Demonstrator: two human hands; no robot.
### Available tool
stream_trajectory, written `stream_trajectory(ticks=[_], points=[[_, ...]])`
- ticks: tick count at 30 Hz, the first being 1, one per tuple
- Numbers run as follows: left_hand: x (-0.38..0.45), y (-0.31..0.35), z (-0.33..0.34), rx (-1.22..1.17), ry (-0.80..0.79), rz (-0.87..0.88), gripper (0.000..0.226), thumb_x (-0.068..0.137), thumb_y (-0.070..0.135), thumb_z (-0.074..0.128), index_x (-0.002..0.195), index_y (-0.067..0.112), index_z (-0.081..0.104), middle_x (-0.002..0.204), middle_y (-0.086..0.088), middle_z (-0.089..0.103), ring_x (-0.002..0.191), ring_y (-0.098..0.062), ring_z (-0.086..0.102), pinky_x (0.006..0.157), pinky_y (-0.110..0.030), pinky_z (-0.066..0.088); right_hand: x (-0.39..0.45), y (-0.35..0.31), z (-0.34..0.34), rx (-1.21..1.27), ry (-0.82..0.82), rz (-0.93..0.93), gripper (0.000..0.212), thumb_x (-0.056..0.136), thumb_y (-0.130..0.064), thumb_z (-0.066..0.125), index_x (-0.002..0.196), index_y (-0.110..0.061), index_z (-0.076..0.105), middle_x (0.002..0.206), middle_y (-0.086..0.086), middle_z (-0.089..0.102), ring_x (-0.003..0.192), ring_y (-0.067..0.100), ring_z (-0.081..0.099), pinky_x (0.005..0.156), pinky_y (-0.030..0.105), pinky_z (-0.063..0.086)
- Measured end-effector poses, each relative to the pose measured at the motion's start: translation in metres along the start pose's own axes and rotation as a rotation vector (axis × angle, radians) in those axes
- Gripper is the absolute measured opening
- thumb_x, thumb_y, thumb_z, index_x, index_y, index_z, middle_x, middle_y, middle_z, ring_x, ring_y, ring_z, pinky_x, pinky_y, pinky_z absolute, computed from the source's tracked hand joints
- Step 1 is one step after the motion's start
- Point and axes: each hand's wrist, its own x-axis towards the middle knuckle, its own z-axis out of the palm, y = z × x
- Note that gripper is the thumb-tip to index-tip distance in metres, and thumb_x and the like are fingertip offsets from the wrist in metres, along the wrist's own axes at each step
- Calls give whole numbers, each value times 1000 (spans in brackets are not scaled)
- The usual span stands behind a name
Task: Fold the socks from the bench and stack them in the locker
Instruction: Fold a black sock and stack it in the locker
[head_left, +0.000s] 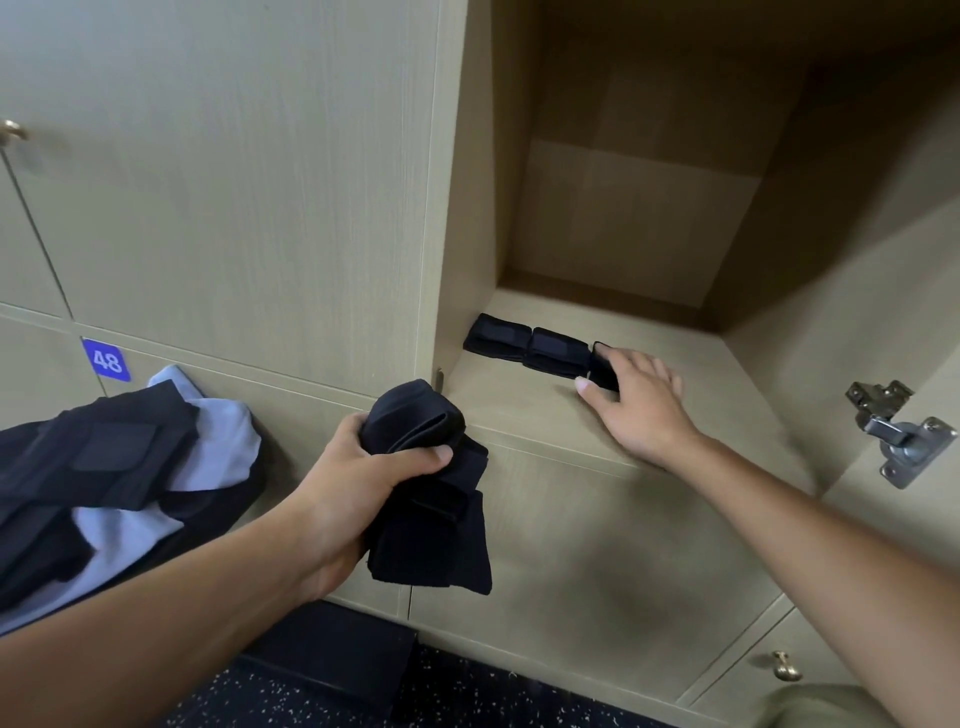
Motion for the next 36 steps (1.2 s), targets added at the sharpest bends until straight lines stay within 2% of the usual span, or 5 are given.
stream_trajectory(ticks=[4,8,21,25,36], points=[[-2,0,0,46,-5,19,65,72,8,89,126,25,56,116,-8,74,98,-27,76,80,-42,62,-19,-57,-22,477,56,-1,22,98,-48,55,104,-30,66,105,-11,66,107,15,57,98,32,40],[-2,-1,1,48,-27,10,69,71,5,89,127,27,55,116,-6,74,99,-26,76,81,-41,61,-48,-106,-40,708,-407,-4,31,95,-52,61,106,-23,64,94,-1,75,75,10,68,72,27,49],[-14,13,5,-135,-132,-69,76,74,41,88,140,28,53,123,-2,74,104,-21,75,71,-35,63,-58,-98,-56,892,-751,-156,32,106,-36,47,121,-19,70,98,-6,73,96,17,68,83,32,51],[-16,18,3,-163,-158,-156,57,99,64,42,114,20,76,116,-9,77,101,-22,76,72,-32,64,-59,-93,-61,839,-734,-286,29,99,-13,64,123,-26,72,111,-4,73,106,14,68,94,27,53],[-14,13,7,-161,-133,-102,67,77,26,79,139,24,55,115,-6,76,95,-20,77,69,-30,63,-65,-102,-52,755,-368,-448,13,81,-5,83,91,-14,81,93,0,62,76,7,57,75,38,51]])
